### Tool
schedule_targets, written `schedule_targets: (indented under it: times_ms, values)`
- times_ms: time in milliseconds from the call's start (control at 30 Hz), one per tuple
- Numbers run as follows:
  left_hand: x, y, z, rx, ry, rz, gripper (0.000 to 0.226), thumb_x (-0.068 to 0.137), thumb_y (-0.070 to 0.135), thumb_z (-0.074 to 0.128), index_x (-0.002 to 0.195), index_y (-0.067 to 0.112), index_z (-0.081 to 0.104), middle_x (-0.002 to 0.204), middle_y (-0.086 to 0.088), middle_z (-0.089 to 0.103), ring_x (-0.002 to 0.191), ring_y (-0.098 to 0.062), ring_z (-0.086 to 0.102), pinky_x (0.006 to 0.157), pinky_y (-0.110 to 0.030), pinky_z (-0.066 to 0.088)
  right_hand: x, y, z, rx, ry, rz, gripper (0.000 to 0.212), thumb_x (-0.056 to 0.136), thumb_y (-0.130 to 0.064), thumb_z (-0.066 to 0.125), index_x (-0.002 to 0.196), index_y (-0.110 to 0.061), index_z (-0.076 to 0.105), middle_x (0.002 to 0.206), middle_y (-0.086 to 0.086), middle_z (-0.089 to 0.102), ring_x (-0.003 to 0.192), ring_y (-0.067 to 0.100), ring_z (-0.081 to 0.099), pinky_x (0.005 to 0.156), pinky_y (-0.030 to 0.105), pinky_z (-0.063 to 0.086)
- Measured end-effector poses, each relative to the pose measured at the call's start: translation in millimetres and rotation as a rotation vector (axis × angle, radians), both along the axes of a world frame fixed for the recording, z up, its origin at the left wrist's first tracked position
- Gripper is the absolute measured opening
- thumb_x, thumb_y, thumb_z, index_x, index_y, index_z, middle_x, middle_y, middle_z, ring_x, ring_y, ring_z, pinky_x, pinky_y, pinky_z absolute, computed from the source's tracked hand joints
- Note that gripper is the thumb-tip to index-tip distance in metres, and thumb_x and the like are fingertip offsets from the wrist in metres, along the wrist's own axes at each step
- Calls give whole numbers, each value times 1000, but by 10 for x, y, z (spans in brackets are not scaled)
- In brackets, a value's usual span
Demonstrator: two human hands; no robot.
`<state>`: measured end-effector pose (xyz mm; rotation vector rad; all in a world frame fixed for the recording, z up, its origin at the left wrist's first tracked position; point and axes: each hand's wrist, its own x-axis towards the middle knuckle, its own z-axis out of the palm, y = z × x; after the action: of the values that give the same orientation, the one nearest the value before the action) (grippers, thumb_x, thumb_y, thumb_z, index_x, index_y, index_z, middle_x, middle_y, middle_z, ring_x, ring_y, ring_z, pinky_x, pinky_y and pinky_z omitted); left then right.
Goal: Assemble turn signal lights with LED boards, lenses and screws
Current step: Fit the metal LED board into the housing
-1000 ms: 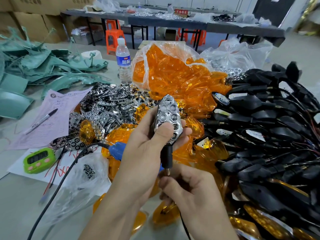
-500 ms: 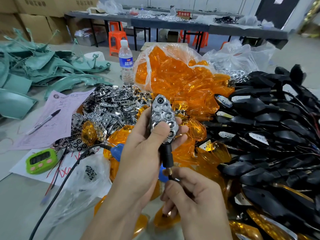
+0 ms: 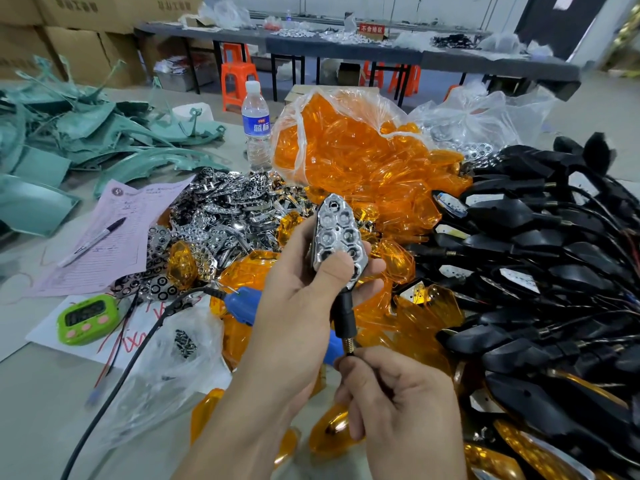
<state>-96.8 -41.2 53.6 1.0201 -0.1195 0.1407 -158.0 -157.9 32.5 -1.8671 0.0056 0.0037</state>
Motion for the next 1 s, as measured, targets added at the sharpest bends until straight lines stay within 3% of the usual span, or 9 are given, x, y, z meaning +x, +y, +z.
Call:
schedule_targets:
  times_ms: [267, 500, 567, 667, 733, 833, 1000]
  values:
    - [-3, 17, -37, 37, 15, -48, 41, 94, 17, 64, 135, 19, 60, 115, -8, 75, 102, -30, 76, 79, -34, 62, -24, 39, -55, 189, -21, -71, 26, 89, -9, 73, 68, -23, 75, 50, 7, 65, 35, 15, 52, 41, 26, 43]
    - [14, 86, 16, -13, 31, -36, 34, 92, 15, 65, 126, 15, 65, 112, -11, 76, 100, -30, 77, 77, -35, 63, -32, 46, -65, 202, -52, -63, 15, 83, -11, 76, 74, -23, 78, 60, 5, 72, 42, 17, 60, 46, 20, 46]
    - [25, 97, 58, -45, 33, -26, 36, 93, 15, 70, 128, 14, 63, 109, -10, 76, 99, -29, 77, 77, -35, 62, -56, 53, -63, 149, -88, -80, 5, 81, -23, 75, 82, -26, 79, 62, -2, 73, 45, 12, 63, 49, 16, 47]
    - [40, 96, 120, -92, 39, 8, 40, 88, 16, 64, 127, 12, 63, 105, -10, 77, 96, -28, 77, 75, -34, 62, -96, 27, -83, -10, -181, -112, 13, 78, -39, 71, 82, -30, 79, 61, -10, 70, 52, 13, 65, 52, 17, 49]
    - [56, 95, 139, -110, 42, 26, 30, 95, 11, 59, 124, 12, 64, 103, -9, 77, 93, -26, 78, 74, -33, 62, -115, 25, -80, -97, -222, -128, 13, 78, -43, 70, 79, -33, 78, 61, -13, 67, 57, 12, 65, 56, 16, 49]
    - [69, 91, 142, -113, 51, 48, 21, 103, 5, 53, 120, 10, 65, 100, -8, 77, 93, -26, 78, 74, -32, 62, -123, 12, -78, -210, -279, -172, 10, 78, -42, 70, 71, -35, 74, 57, -13, 63, 59, 4, 60, 58, 5, 40]
    - [86, 63, 140, -99, 58, 81, 22, 105, 5, 52, 120, 11, 66, 102, -8, 76, 95, -27, 78, 75, -32, 62, -126, -54, -20, -315, -126, -55, 18, 80, -49, 61, 70, -35, 63, 76, -18, 62, 76, 2, 61, 66, 10, 44]
